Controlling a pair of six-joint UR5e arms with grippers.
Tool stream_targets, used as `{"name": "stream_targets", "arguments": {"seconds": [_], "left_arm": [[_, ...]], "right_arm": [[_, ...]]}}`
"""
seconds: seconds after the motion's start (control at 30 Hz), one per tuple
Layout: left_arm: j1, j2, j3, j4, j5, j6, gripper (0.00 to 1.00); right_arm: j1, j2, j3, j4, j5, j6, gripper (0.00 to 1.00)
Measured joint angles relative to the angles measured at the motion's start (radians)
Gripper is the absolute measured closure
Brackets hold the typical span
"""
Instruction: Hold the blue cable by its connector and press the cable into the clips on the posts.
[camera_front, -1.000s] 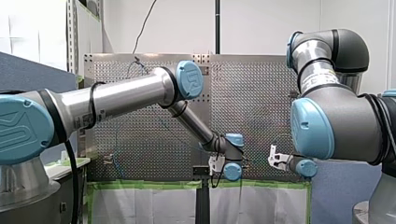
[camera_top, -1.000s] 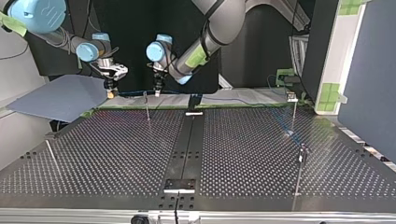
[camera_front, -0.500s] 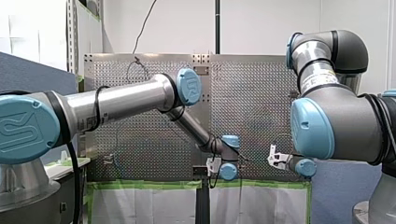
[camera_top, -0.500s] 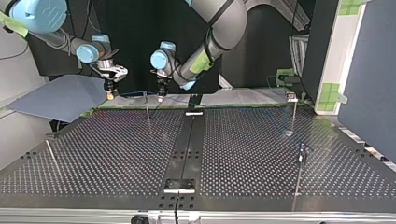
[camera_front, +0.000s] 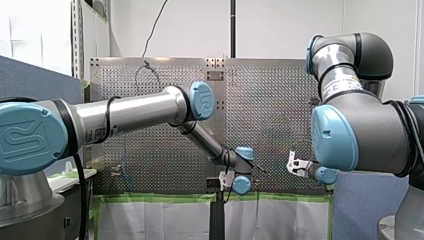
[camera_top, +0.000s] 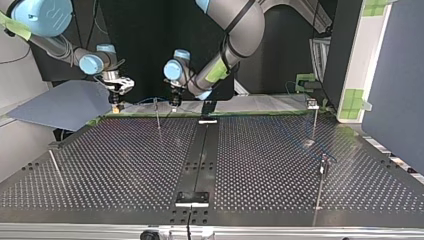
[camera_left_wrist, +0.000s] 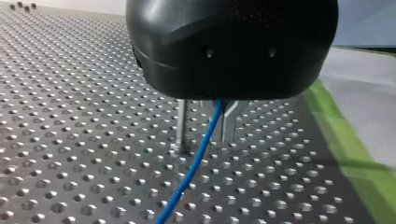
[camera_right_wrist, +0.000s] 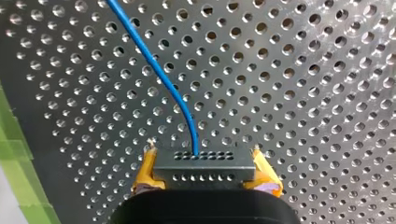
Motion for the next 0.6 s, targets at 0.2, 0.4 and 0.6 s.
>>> {"name": "stream_targets", "arguments": {"seconds": [0.2, 0.4, 0.6], "left_arm": [[-0.004, 0.000, 0.041, -0.011, 0.002, 0.001, 1.00], [0.009, -0.001, 0.072, -0.019, -0.016, 0.001, 1.00], [0.031, -0.002, 0.076, -0.022, -0.025, 0.004, 1.00]], "right_arm": [[-0.005, 0.002, -0.019, -0.001, 0.000, 0.006, 0.98], [-0.007, 0.017, -0.049, 0.002, -0.002, 0.017, 0.98], [-0.005, 0.056, -0.101, 0.040, -0.002, 0.012, 0.98]]}}
